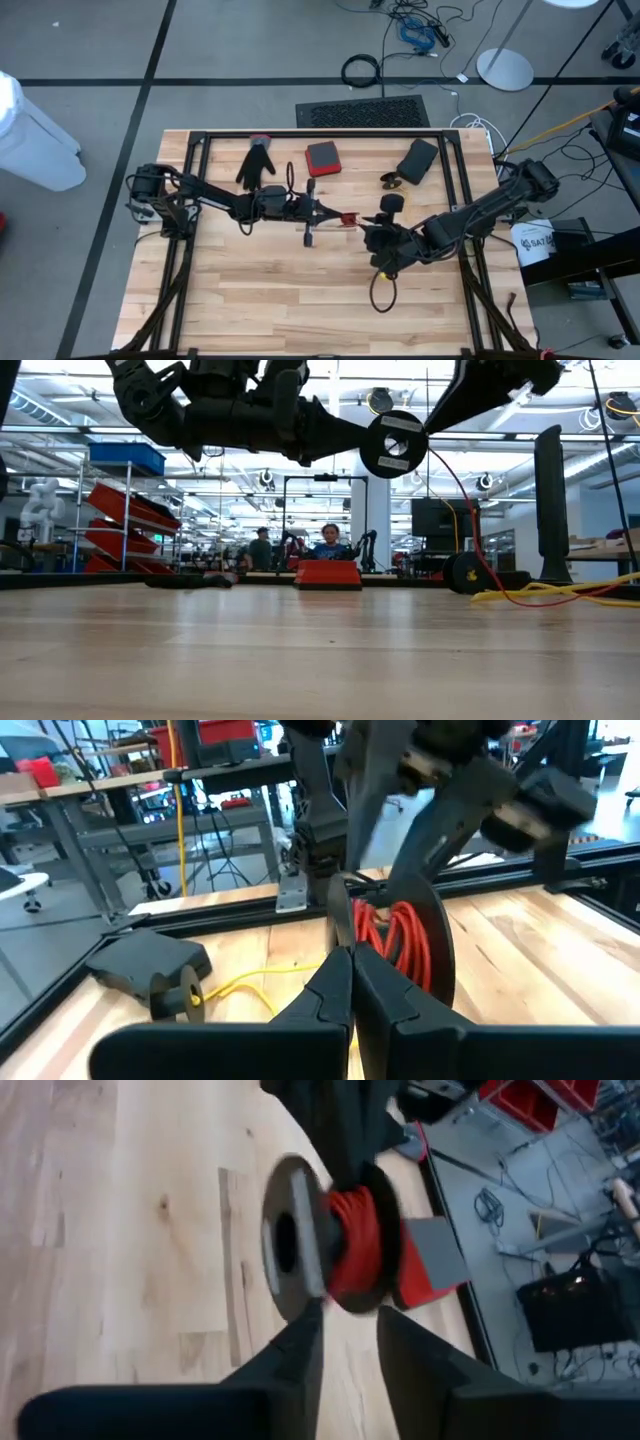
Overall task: Coil cords
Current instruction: Uncoil the red wire from the spool
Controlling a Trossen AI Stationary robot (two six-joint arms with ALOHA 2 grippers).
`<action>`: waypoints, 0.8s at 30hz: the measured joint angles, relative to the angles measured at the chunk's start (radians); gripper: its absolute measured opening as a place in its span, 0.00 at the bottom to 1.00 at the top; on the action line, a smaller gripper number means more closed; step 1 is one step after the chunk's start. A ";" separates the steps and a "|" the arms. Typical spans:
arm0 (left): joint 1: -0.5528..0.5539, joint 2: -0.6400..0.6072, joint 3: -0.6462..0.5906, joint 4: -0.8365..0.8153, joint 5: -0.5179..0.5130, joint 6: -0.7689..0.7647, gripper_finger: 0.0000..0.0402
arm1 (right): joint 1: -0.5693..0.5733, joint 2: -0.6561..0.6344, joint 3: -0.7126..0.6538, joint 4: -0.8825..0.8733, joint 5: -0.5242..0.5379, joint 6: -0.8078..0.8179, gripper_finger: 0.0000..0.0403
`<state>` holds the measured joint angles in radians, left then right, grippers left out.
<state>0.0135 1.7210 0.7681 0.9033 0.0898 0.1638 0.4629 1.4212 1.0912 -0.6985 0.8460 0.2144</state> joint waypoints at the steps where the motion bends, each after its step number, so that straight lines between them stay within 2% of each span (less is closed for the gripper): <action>1: 0.000 0.000 -0.001 -0.004 0.008 0.000 0.00 | 0.006 -0.006 0.000 -0.019 0.006 0.033 0.24; 5: -0.001 0.000 -0.001 0.004 0.011 0.000 0.00 | 0.028 -0.007 -0.024 -0.040 0.002 0.143 0.28; 11: 0.000 0.000 -0.001 0.004 0.006 0.000 0.00 | 0.054 -0.006 -0.137 0.092 -0.007 0.214 0.29; 19: 0.000 0.000 -0.001 0.004 0.000 0.000 0.00 | 0.056 -0.006 -0.245 0.299 -0.008 0.219 0.29; 24: 0.000 0.000 -0.001 0.000 -0.008 0.000 0.00 | 0.056 -0.006 -0.283 0.328 -0.002 0.225 0.27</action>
<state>0.0135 1.7210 0.7673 0.9028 0.0821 0.1638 0.5190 1.4155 0.8078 -0.3701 0.8437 0.4389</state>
